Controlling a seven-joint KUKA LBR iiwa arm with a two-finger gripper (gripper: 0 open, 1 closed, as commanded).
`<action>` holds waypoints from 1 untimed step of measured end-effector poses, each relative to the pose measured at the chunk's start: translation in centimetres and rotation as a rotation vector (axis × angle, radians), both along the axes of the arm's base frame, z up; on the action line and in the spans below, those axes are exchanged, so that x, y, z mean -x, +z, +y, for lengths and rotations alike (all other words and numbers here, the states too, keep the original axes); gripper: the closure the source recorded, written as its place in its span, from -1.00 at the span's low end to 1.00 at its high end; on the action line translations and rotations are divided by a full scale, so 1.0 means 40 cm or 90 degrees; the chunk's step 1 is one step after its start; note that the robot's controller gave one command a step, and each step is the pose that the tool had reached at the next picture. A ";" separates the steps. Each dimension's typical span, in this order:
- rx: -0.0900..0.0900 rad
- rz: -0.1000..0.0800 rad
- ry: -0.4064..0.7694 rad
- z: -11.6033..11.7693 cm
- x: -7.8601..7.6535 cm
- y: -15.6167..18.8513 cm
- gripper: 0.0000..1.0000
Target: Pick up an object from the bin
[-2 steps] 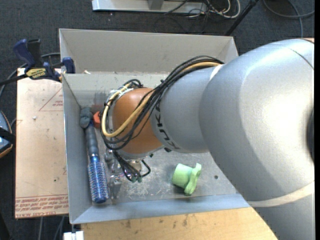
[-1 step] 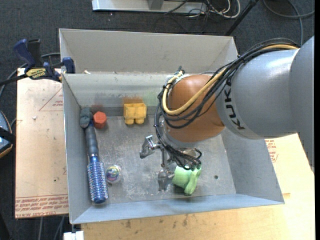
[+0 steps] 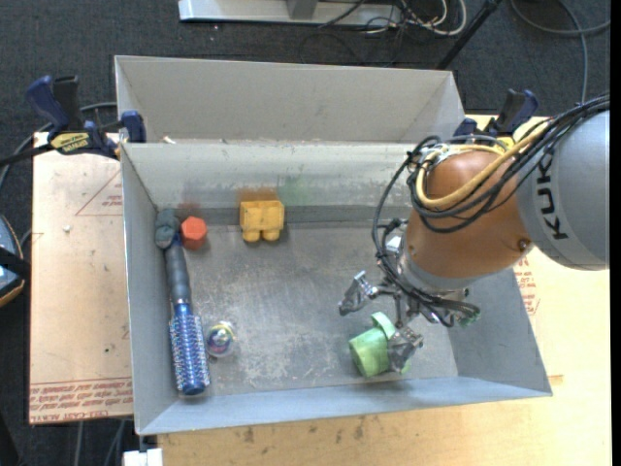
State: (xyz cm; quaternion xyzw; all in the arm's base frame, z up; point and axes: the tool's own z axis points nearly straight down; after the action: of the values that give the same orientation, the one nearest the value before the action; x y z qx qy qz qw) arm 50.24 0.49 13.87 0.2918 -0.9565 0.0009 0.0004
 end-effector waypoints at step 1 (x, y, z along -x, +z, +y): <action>-0.005 -0.019 -0.115 -0.013 0.031 -0.153 -1.00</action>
Offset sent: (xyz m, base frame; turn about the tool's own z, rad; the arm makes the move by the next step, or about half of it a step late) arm -0.0221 -0.0065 -0.0687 0.1810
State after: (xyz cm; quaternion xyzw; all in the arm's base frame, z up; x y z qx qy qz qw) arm 49.00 -0.04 7.76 0.2041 -0.9788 0.0015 -0.0147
